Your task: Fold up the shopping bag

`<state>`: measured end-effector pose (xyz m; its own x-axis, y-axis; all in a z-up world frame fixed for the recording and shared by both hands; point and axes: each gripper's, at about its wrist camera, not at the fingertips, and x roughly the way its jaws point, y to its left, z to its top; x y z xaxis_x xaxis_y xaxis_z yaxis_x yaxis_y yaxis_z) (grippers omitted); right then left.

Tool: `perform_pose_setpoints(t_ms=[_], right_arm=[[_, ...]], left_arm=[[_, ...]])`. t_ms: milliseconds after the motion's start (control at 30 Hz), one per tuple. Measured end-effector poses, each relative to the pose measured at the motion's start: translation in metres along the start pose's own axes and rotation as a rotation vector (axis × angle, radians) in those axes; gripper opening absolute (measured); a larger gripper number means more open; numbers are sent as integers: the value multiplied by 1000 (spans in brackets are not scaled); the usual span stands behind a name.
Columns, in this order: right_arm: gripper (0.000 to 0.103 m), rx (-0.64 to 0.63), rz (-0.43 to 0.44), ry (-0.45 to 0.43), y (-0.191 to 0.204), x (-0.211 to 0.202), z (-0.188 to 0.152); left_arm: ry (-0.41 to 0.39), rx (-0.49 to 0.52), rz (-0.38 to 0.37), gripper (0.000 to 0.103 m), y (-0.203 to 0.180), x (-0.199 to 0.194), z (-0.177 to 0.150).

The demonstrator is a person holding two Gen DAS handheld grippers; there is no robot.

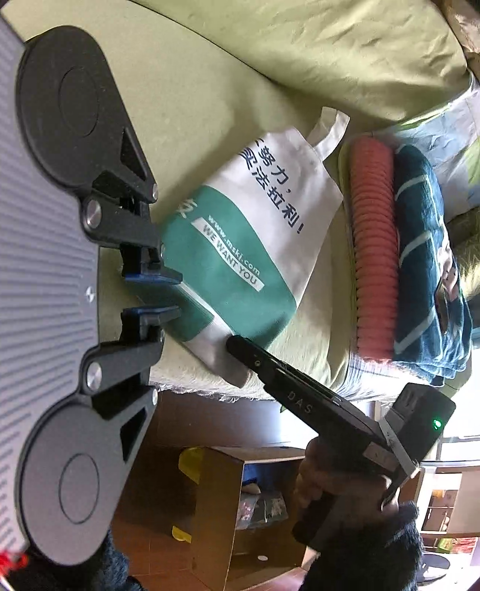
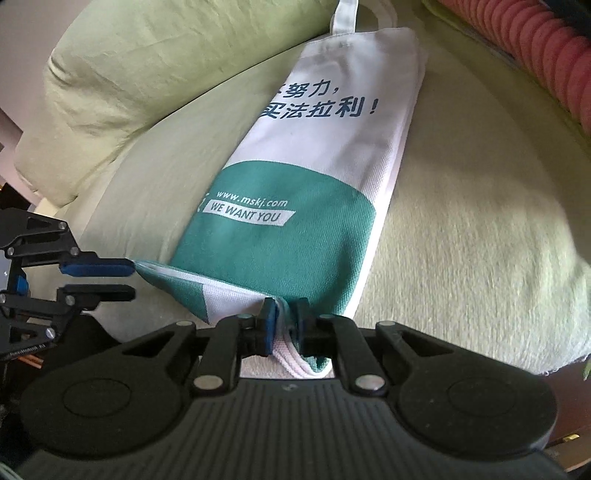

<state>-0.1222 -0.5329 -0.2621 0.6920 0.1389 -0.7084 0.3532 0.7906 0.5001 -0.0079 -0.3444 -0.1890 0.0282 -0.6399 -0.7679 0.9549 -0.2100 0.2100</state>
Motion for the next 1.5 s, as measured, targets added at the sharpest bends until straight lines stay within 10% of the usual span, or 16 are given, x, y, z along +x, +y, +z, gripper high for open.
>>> perform_pose_setpoints(t_ms=[867,1233,1500], right_arm=[[6,13,-104,-92,14,0,-7],[14,-283,-411,-422,88,-16,-60],[0,-277,-446,-447,92,16,-96]], left_arm=[[162,-243,106,12,14,58,13],[160,-272,117,12,13,61,12],[136,-304,135,12,13,60,9]])
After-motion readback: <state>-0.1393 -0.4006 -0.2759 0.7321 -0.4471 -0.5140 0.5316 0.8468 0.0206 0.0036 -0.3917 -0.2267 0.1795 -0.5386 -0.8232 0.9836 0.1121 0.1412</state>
